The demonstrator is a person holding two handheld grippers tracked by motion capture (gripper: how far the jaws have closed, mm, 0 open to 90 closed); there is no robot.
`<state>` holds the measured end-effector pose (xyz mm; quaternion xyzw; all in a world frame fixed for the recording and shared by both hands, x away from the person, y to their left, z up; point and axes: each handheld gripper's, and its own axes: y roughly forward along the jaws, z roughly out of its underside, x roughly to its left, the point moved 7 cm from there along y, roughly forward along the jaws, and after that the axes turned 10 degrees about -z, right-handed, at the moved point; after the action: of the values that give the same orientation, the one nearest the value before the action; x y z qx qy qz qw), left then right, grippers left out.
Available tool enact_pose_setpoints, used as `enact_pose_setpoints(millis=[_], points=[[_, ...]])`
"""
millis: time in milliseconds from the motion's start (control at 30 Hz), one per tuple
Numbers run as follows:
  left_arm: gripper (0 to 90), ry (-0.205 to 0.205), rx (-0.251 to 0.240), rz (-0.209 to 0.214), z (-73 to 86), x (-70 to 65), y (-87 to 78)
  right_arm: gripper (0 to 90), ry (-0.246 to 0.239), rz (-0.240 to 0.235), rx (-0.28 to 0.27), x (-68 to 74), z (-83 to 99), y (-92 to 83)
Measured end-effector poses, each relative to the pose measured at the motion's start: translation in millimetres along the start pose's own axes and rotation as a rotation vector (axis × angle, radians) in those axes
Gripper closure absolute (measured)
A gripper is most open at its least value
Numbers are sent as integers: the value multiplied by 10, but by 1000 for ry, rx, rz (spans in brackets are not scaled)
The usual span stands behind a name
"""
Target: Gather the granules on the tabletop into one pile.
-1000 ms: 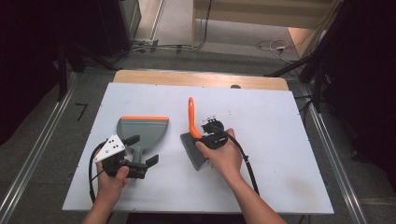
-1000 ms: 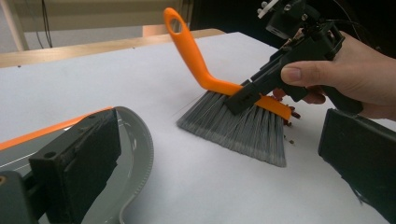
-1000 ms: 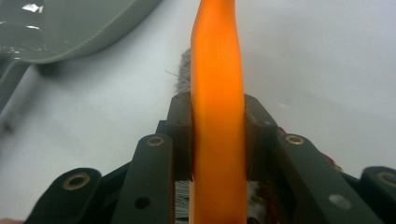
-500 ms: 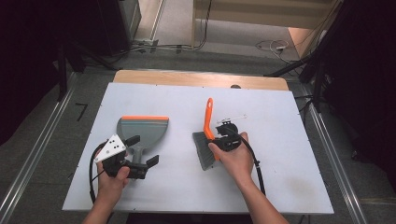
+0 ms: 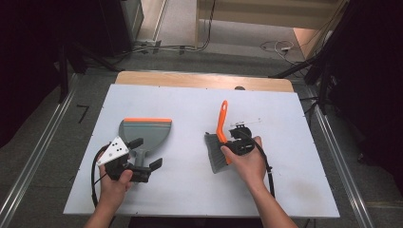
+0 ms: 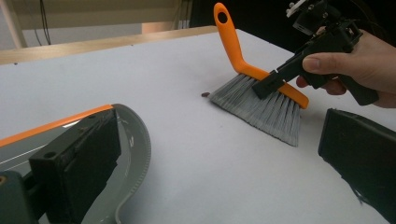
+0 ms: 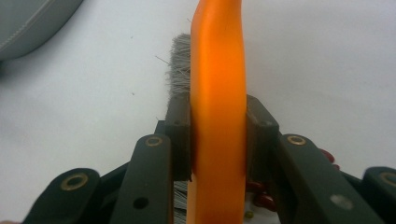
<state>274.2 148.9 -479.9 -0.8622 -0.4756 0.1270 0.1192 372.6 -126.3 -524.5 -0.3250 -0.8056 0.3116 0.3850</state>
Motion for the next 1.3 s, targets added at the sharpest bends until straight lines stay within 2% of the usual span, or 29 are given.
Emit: enact_pose_setpoints(millis=[800,967,1033,1133,1167,1200,1300], points=[[0,1,3,2,9,-8,18,667,21,26,-13,-232,47,-177],[0,0,2,1,8,-5,21,670,22,-12,-30,-219,34,-198],[0,0,2,1,7,-4,21,675,6,-63,-49,-182,18,-213],[0,-1,3,0,6,-2,23,679,-17,-104,-53,-116,-13,-253],[0,-1,3,0,6,-3,24,680,-33,-107,-54,-97,-26,-269],[0,-1,2,1,6,-4,26,680,-62,-89,-52,-75,-49,-304],[0,0,4,1,6,-5,30,680,-156,-89,-60,-2,-104,-410]])
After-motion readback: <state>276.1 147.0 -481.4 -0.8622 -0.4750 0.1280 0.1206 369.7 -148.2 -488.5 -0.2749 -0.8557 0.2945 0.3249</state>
